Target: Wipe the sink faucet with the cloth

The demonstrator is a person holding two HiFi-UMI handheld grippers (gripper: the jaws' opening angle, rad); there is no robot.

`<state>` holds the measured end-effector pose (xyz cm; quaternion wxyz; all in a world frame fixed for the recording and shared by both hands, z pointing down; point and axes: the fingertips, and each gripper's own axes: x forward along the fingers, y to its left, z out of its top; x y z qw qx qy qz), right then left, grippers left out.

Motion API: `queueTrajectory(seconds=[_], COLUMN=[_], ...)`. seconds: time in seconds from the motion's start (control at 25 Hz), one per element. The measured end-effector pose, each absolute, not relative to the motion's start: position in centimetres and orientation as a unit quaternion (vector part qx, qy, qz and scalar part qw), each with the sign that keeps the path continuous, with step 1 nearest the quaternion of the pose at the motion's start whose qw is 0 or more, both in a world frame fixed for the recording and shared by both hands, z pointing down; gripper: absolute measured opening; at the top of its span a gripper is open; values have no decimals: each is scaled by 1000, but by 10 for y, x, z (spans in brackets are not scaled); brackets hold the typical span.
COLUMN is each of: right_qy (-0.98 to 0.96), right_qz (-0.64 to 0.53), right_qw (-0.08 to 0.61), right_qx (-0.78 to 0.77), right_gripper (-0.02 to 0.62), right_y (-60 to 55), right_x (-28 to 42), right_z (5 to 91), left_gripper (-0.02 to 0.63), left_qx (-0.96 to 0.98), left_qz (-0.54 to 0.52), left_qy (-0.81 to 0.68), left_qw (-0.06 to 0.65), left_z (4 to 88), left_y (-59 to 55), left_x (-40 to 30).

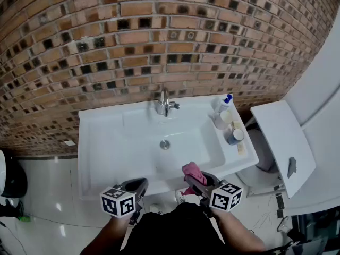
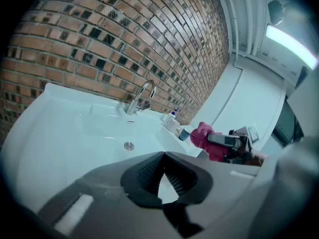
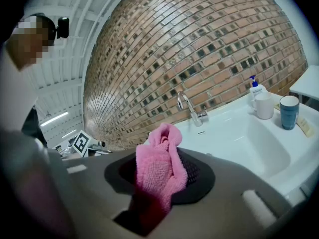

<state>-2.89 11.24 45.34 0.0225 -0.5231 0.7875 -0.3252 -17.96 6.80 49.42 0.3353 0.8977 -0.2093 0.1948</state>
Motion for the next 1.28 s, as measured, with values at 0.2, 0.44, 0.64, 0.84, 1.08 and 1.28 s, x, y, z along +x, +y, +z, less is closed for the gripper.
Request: queueTrajectory(seconds=[0.2, 0.44, 0.64, 0.84, 1.08, 1.28], right_qy=[785, 806, 824, 835, 837, 839], right_qz=[-332, -320, -307, -307, -321, -311], right_qw=[21, 24, 22, 21, 45, 49], right_qx=[-523, -497, -476, -455, -441, -443], right_gripper=[138, 137, 137, 138, 137, 137], right_y=[102, 61, 24, -11, -53, -91], right_x=[-17, -2, 19, 38, 66, 103], right_z=[463, 454, 443, 444, 448, 446], left_gripper=[3, 3, 3, 3, 3, 3], left_qx=[900, 891, 884, 880, 868, 849], left_qz=[189, 189, 173, 161, 173, 177], left_qy=[-206, -240, -274, -293, -312, -343], left_qw=[335, 336, 337, 338, 345, 360], left_z=[492, 487, 480, 473, 472, 477], left_y=[64, 50, 30, 11, -4, -17], left_x=[-164, -164, -152, -127, -108, -99])
